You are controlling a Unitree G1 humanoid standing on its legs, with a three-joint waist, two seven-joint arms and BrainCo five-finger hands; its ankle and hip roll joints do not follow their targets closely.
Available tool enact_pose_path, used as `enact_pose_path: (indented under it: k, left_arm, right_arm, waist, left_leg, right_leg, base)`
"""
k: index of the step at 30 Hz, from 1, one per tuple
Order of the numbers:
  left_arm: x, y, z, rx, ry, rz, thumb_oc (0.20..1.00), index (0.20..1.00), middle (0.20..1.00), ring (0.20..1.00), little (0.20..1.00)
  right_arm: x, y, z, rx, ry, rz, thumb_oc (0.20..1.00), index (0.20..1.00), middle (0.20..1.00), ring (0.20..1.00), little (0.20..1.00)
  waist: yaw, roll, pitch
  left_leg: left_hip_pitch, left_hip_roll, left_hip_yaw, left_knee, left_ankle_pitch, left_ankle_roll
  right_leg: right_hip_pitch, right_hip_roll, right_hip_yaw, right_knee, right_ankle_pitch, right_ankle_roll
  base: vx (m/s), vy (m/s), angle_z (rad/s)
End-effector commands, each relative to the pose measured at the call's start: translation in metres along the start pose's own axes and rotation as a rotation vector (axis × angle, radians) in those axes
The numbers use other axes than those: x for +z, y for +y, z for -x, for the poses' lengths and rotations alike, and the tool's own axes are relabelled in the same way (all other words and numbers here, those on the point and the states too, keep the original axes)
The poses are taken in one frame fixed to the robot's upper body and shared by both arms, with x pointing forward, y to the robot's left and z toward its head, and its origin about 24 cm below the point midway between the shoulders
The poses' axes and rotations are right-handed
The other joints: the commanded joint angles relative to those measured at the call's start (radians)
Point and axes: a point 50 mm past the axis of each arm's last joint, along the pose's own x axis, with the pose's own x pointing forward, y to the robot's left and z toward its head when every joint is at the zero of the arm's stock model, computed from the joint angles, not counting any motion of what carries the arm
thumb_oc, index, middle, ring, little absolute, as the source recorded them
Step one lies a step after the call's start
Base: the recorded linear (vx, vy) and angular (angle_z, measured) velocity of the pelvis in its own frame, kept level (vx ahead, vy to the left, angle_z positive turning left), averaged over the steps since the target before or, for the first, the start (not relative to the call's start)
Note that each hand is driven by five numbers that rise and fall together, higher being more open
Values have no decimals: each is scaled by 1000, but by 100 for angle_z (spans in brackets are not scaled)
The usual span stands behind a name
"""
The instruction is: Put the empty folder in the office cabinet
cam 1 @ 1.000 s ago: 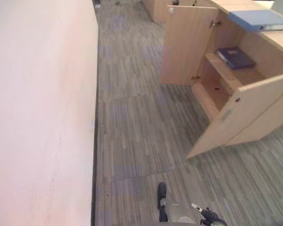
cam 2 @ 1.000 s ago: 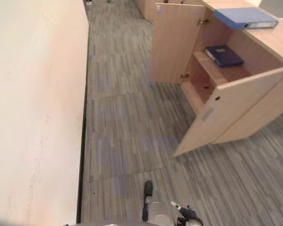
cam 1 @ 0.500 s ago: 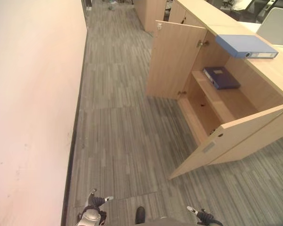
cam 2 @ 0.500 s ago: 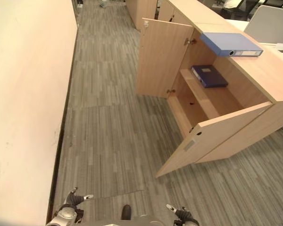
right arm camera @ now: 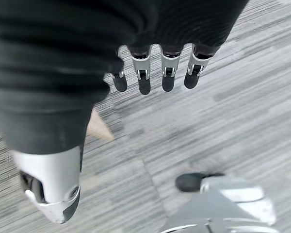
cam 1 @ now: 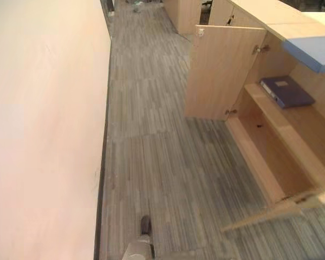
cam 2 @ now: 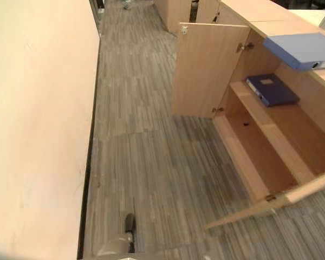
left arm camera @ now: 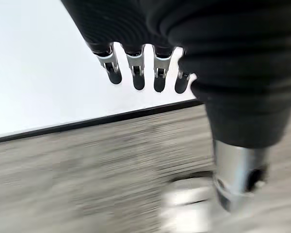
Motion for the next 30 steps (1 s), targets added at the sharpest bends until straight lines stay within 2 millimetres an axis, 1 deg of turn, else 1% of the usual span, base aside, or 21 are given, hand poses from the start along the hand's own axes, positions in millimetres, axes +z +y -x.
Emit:
enact_pose_path:
  k: [1, 3, 4, 5, 7, 8, 9, 11, 12, 13, 15, 18, 19, 20, 21, 23, 24, 25, 28, 29, 30]
  left_arm:
    - [27, 6, -3, 14, -113, -22, 1000, 1000, 1000, 1000, 1000]
    - [28, 7, -4, 14, -118, -25, 1000, 1000, 1000, 1000, 1000]
    - [34, 7, -4, 14, -143, -39, 1000, 1000, 1000, 1000, 1000]
    - [35, 8, -4, 16, -149, -48, 1000, 1000, 1000, 1000, 1000]
    - [38, 9, -4, 14, -158, -52, 1000, 1000, 1000, 1000, 1000]
    - [38, 9, -4, 11, -158, -63, 1000, 1000, 1000, 1000, 1000]
    - [37, 10, -5, 13, -154, -70, 1000, 1000, 1000, 1000, 1000]
    - [36, 10, -5, 8, -148, -79, 1000, 1000, 1000, 1000, 1000]
    - [35, 9, -5, 4, -146, -85, 1000, 1000, 1000, 1000, 1000]
    - [34, 7, -4, -8, -139, -91, 1000, 1000, 1000, 1000, 1000]
    - [30, 2, -3, -28, -129, -99, 1000, 1000, 1000, 1000, 1000]
    - [26, -2, -2, -44, -117, -102, 1000, 1000, 1000, 1000, 1000]
    - [28, -3, -2, -48, -121, -108, 1000, 1000, 1000, 1000, 1000]
    - [27, -3, -2, -50, -123, -116, 1000, 1000, 1000, 1000, 1000]
    - [27, -3, -2, -50, -123, -116, 1000, 1000, 1000, 1000, 1000]
    - [29, -1, -2, -49, -127, -119, 1000, 1000, 1000, 1000, 1000]
    - [29, 0, -3, -41, -130, -121, 1000, 1000, 1000, 1000, 1000]
    - [28, -1, -3, -40, -125, -121, 1000, 1000, 1000, 1000, 1000]
    - [27, -1, -2, -39, -115, -109, 1000, 1000, 1000, 1000, 1000]
    - [26, -2, -2, -40, -112, -108, 1000, 1000, 1000, 1000, 1000]
    - [25, -3, -2, -42, -103, -106, 1000, 1000, 1000, 1000, 1000]
  right_arm:
    - [37, 17, 1, 84, -115, 116, 1000, 1000, 1000, 1000, 1000]
    - [41, 20, 1, 91, -128, 127, 1000, 1000, 1000, 1000, 1000]
    - [58, 32, 4, 131, -191, 191, 1000, 1000, 1000, 1000, 1000]
    - [65, 37, 5, 144, -219, 228, 1000, 1000, 1000, 1000, 1000]
    - [80, 46, 9, 164, -268, 266, 1000, 1000, 1000, 1000, 1000]
    - [86, 54, 11, 187, -297, 283, 1000, 1000, 1000, 1000, 1000]
    - [89, 59, 13, 200, -312, 290, 1000, 1000, 1000, 1000, 1000]
    - [100, 69, 18, 231, -358, 317, 1000, 1000, 1000, 1000, 1000]
    - [105, 73, 20, 242, -377, 322, 1000, 1000, 1000, 1000, 1000]
    - [113, 76, 22, 255, -398, 316, 1000, 1000, 1000, 1000, 1000]
    - [118, 76, 23, 262, -407, 298, 1000, 1000, 1000, 1000, 1000]
    - [118, 74, 23, 257, -406, 277, 1000, 1000, 1000, 1000, 1000]
    - [119, 72, 23, 251, -410, 265, 1000, 1000, 1000, 1000, 1000]
    - [117, 71, 22, 247, -404, 254, 1000, 1000, 1000, 1000, 1000]
    - [117, 71, 22, 247, -403, 254, 1000, 1000, 1000, 1000, 1000]
    - [114, 66, 20, 233, -389, 222, 1000, 1000, 1000, 1000, 1000]
    - [108, 61, 18, 218, -366, 197, 1000, 1000, 1000, 1000, 1000]
    - [105, 59, 16, 206, -354, 194, 1000, 1000, 1000, 1000, 1000]
    - [99, 53, 14, 186, -328, 180, 1000, 1000, 1000, 1000, 1000]
    - [95, 50, 12, 177, -313, 171, 1000, 1000, 1000, 1000, 1000]
    - [87, 42, 9, 155, -286, 151, 1000, 1000, 1000, 1000, 1000]
  waist:
    - [39, -2, -3]
    - [42, -3, -7]
    - [51, -6, -11]
    - [58, -10, -12]
    - [65, -4, -6]
    - [68, -1, -2]
    - [68, -2, 6]
    - [64, -5, 27]
    - [62, 1, 34]
    - [51, 22, 62]
    - [34, 36, 87]
    - [15, 32, 110]
    - [3, 22, 114]
    - [-3, 15, 115]
    - [-3, 15, 115]
    - [-14, 6, 116]
    - [-15, -2, 108]
    - [-13, -6, 100]
    - [-16, -4, 83]
    - [-18, -2, 75]
    - [-26, -4, 60]
  left_leg:
    - [-27, -3, -14, 14, -58, -97]
    - [-25, -12, -15, 14, -65, -90]
    - [-9, -47, -15, 14, -87, -66]
    - [6, -68, -14, 14, -101, -51]
    - [28, -91, -11, 14, -118, -29]
    - [46, -100, -9, 14, -133, -21]
    - [65, -109, -8, 14, -147, -14]
    - [105, -106, 2, 14, -186, -17]
    - [109, -98, 4, 14, -185, -17]
    - [130, -78, 9, 14, -193, -23]
    - [158, -69, 13, 14, -200, -27]
    - [198, -64, 15, 14, -215, -38]
    - [195, -70, 16, 14, -203, -38]
    - [203, -73, 10, 14, -210, -41]
    - [204, -72, 10, 14, -210, -41]
    - [219, -74, 3, 14, -223, -44]
    - [231, -78, -2, 14, -240, -45]
    - [235, -76, 4, 14, -245, -47]
    - [247, -59, 10, 14, -254, -53]
    - [255, -47, 10, 14, -258, -56]
    - [272, -17, 11, 14, -266, -70]
  right_leg:
    - [-108, -144, 7, -21, 160, 111]
    - [-116, -152, 5, -9, 172, 113]
    - [-130, -187, -5, 51, 219, 124]
    - [-141, -213, -17, 101, 244, 128]
    - [-186, -253, -41, 228, 320, 117]
    - [-186, -268, -72, 266, 328, 103]
    - [-199, -291, -101, 315, 344, 99]
    - [-244, -313, -147, 372, 334, 101]
    - [-266, -307, -175, 361, 324, 97]
    - [-325, -281, -217, 337, 292, 94]
    - [-372, -242, -235, 261, 290, 100]
    - [-396, -179, -227, 111, 319, 121]
    - [-409, -162, -231, 41, 348, 112]
    - [-416, -146, -214, 1, 360, 118]
    - [-415, -145, -214, 0, 360, 118]
    - [-433, -129, -190, -45, 389, 132]
    - [-397, -128, -198, -93, 383, 129]
    - [-389, -129, -207, -83, 382, 125]
    - [-384, -124, -208, -67, 374, 119]
    - [-377, -118, -210, -66, 365, 115]
    - [-361, -98, -212, -64, 340, 103]
  base:
    - [188, 322, 2]
    - [116, 201, 2]
    - [159, 283, 25]
    - [194, 374, 22]
    - [130, 281, 13]
    - [133, 257, 9]
    - [184, 208, 3]
    - [150, 127, 1]
    - [117, 73, -8]
    - [107, 26, -5]
    - [120, -20, 3]
    - [132, -80, 14]
    - [119, -120, 7]
    - [69, -86, 1]
    - [150, -106, 11]
    - [195, -140, 21]
    - [247, -181, 28]
    - [267, -187, 30]
    - [165, -113, 10]
    - [236, -192, -12]
    - [319, -270, -9]
